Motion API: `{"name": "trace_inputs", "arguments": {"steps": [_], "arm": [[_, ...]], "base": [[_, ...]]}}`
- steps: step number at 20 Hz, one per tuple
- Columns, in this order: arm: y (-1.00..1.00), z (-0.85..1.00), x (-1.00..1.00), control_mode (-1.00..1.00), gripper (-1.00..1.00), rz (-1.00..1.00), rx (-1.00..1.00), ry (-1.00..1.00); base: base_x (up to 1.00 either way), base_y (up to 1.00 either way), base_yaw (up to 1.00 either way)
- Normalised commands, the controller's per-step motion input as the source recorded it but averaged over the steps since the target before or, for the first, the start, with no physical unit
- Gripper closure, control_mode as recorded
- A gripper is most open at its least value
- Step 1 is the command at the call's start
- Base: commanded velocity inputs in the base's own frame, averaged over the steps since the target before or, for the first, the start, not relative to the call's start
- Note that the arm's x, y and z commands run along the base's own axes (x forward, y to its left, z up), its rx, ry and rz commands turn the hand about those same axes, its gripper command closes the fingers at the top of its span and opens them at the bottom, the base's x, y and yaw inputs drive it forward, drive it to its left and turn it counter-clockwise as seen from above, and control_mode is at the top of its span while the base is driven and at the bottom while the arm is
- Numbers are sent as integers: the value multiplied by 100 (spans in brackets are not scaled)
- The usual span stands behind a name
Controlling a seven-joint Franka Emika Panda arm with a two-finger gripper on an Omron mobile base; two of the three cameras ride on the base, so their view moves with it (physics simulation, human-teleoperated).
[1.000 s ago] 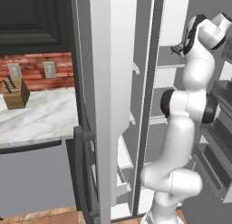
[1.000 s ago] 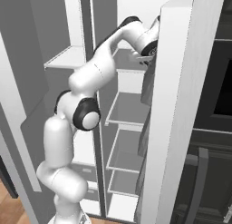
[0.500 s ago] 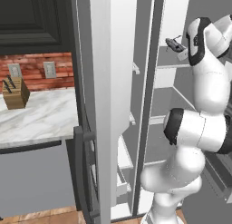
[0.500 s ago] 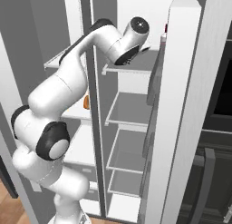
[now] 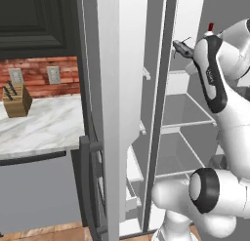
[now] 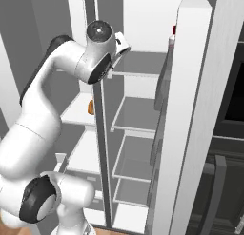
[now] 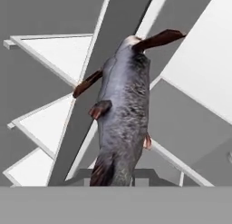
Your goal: There's a fish in the fridge that needs to be moved to the freezer for freezing. Pick up the fish from the fridge, place it on any shelf in the freezer, and close the fridge and freezer doors when done.
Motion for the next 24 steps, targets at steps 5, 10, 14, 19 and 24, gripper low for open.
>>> {"name": "trace_inputs", "arguments": {"steps": [5,10,14,19,24], "arm": [[9,33,-100,-100,100,-3,-1,0],[49,7,-63,-100,100,0,12,0],[36,-8,-10,-100,100,0,16,12],[26,-11,0,-100,100,4,22,12],[40,0,0,-100,100,9,18,1]], "base": [[0,0,0],[0,0,0],[0,0,0],[0,0,0],[0,0,0]]}}
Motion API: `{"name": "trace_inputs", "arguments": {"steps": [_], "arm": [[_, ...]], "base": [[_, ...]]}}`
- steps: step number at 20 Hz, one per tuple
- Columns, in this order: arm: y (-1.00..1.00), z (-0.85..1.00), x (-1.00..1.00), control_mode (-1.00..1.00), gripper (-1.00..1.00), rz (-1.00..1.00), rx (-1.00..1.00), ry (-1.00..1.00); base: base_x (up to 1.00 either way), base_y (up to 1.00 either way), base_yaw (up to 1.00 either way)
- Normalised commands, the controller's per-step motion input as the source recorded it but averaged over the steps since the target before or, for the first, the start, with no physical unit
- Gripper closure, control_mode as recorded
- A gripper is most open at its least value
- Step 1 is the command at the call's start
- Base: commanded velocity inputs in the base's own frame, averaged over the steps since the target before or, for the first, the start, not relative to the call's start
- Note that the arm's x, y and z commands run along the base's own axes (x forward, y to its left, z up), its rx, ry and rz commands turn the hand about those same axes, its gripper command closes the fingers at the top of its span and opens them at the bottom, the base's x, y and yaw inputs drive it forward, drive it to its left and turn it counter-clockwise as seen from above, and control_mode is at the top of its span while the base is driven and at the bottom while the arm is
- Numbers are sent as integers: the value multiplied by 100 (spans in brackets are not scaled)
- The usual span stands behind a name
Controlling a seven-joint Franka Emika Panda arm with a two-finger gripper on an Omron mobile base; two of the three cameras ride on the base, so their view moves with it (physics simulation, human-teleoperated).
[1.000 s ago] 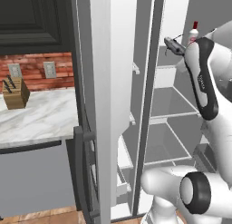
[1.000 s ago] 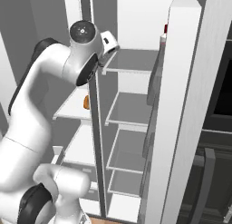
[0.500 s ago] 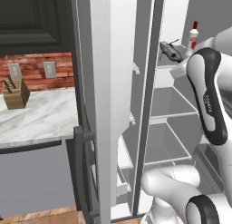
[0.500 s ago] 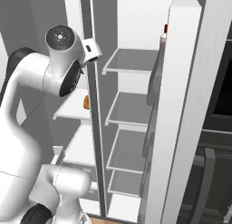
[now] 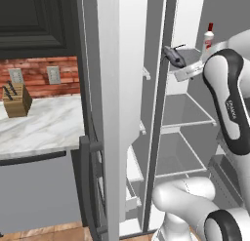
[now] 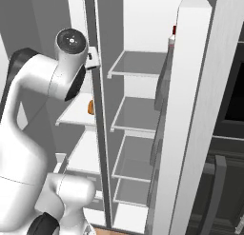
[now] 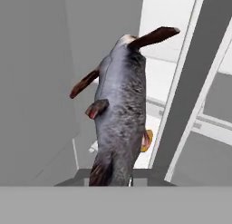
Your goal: There's a fish in the fridge that needs to be moved to the freezer for freezing. Pick up the fish from the fridge, place it on any shelf in the freezer, and close the fridge and freezer doors when done.
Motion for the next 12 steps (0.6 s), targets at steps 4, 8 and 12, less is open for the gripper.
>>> {"name": "trace_inputs", "arguments": {"steps": [4,8,12], "arm": [[54,-1,2,-100,100,2,15,0],[61,-12,19,-100,100,0,18,0],[34,-2,36,-100,100,0,18,2]], "base": [[0,0,0],[0,0,0],[0,0,0]]}}
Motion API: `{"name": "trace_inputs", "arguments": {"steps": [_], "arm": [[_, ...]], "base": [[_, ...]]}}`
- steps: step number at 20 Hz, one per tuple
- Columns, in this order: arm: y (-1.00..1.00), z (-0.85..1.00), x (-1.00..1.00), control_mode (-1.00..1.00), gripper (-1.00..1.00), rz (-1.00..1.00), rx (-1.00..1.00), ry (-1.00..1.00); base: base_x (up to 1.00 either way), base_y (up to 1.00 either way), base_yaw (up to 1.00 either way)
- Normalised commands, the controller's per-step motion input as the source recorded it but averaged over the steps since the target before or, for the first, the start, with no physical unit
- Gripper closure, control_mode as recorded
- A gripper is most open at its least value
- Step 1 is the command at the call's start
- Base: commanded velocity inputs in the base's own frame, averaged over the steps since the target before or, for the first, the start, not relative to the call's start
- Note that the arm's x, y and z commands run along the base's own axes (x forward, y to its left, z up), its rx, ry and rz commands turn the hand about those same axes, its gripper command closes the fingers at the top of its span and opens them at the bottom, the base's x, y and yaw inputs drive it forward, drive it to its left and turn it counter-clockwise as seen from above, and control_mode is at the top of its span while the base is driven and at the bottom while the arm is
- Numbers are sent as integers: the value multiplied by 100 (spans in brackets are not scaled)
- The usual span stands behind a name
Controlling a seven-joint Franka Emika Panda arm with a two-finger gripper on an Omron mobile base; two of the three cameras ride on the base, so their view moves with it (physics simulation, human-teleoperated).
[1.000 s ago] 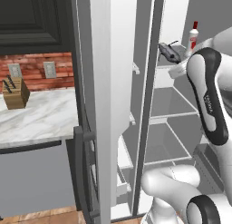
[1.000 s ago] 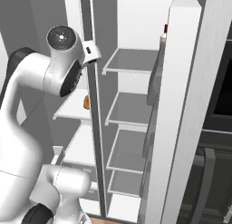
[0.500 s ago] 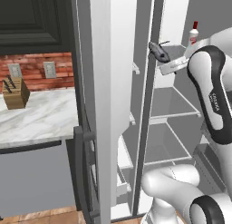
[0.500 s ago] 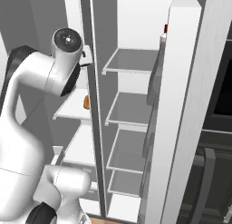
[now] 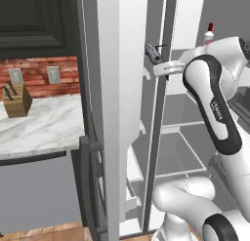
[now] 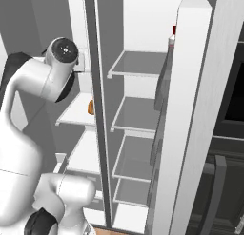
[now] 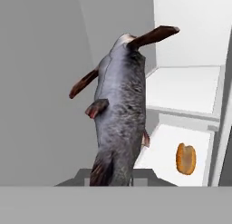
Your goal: There's a fish in the fridge that needs to be moved to the freezer for freezing. Pick up the fish from the fridge, place it on any shelf in the freezer, and close the fridge and freezer doors when done.
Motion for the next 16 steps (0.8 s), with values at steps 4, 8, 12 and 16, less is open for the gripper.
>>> {"name": "trace_inputs", "arguments": {"steps": [4,8,12,16], "arm": [[5,-2,44,-100,100,4,27,4],[26,-2,50,-100,100,0,16,3],[49,-1,40,-100,100,-2,0,7],[31,0,37,-100,100,-9,-6,11]], "base": [[0,0,0],[0,0,0],[0,0,0],[0,0,0]]}}
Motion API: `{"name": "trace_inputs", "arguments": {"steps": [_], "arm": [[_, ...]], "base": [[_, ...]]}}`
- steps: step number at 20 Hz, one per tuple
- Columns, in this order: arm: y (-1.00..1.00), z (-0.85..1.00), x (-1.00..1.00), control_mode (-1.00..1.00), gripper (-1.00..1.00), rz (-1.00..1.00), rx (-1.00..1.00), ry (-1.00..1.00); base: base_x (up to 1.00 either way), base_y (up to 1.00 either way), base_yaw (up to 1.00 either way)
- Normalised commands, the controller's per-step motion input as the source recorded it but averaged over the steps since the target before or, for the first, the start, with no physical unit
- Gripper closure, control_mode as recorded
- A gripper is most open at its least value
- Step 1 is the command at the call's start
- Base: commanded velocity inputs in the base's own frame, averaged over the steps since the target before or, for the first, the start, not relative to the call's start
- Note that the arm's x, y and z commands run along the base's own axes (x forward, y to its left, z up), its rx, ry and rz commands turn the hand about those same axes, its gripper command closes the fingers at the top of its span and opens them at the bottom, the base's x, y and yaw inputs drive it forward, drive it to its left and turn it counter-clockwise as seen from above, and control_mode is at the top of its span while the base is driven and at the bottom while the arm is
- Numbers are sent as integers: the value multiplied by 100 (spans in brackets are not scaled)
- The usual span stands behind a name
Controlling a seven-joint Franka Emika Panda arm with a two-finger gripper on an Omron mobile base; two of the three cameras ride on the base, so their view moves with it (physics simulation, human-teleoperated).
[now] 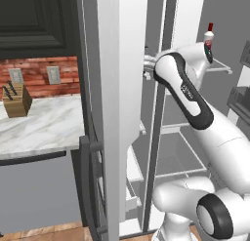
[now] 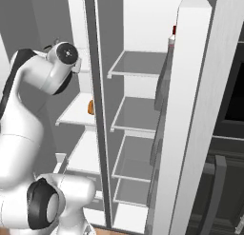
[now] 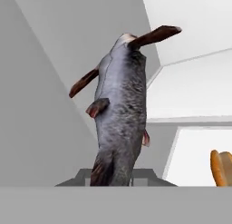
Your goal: There's a fish in the fridge that needs to be moved to the freezer for freezing. Pick up the fish from the fridge, place it on any shelf in the freezer, and close the fridge and freezer doors when done.
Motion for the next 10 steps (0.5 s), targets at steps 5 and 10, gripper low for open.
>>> {"name": "trace_inputs", "arguments": {"steps": [5,10], "arm": [[-5,0,41,-100,100,-1,0,12],[-10,0,29,-100,100,0,12,7]], "base": [[0,0,0],[0,0,0]]}}
